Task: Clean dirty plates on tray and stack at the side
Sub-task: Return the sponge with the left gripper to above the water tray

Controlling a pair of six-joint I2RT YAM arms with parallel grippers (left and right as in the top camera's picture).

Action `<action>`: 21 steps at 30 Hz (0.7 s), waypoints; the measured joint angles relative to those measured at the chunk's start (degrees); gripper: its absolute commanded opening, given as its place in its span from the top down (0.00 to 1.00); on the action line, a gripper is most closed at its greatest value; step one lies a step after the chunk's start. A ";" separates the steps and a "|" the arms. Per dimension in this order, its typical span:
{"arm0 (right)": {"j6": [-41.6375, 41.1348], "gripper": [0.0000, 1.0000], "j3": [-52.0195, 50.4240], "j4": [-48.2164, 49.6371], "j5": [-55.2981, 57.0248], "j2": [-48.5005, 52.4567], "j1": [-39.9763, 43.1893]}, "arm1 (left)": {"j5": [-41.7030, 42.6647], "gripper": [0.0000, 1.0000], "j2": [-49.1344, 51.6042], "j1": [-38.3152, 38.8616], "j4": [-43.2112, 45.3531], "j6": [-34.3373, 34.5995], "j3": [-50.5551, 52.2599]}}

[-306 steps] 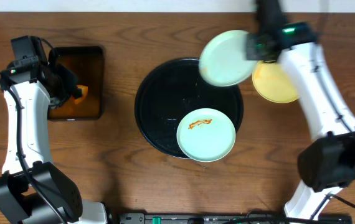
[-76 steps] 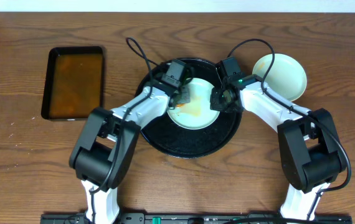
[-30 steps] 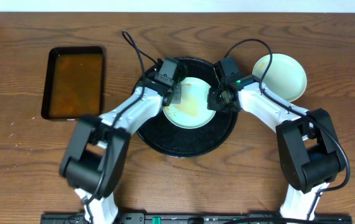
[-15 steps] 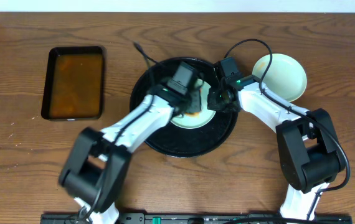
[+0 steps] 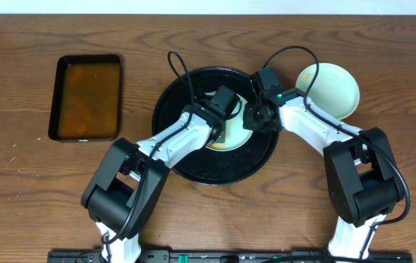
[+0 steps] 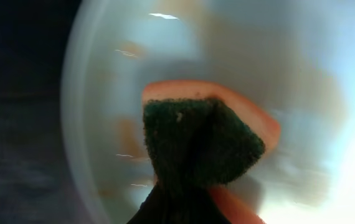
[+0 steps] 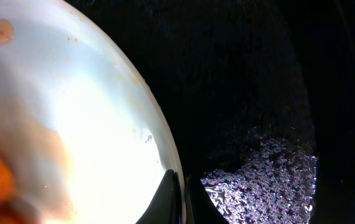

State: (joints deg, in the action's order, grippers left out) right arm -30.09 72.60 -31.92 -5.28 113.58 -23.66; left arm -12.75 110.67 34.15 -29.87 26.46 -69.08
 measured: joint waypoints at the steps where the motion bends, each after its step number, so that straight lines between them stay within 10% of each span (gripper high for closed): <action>1: 0.00 0.99 0.00 0.00 0.00 0.00 0.00 | -1.57 0.92 0.00 -0.02 -0.37 -0.50 0.00; 13: 0.20 0.99 -0.04 -0.59 -0.26 0.15 -0.04 | -14.91 0.92 -11.96 -1.70 -3.69 -7.28 -8.20; 21: 3.48 0.99 0.72 -2.10 -0.81 0.11 -0.02 | -0.13 0.92 -24.46 -12.46 -8.55 -6.32 -9.92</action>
State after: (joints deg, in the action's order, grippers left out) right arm -26.61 73.32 -34.02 -6.09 113.69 -23.68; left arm -12.88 86.21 21.69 -38.41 20.14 -79.00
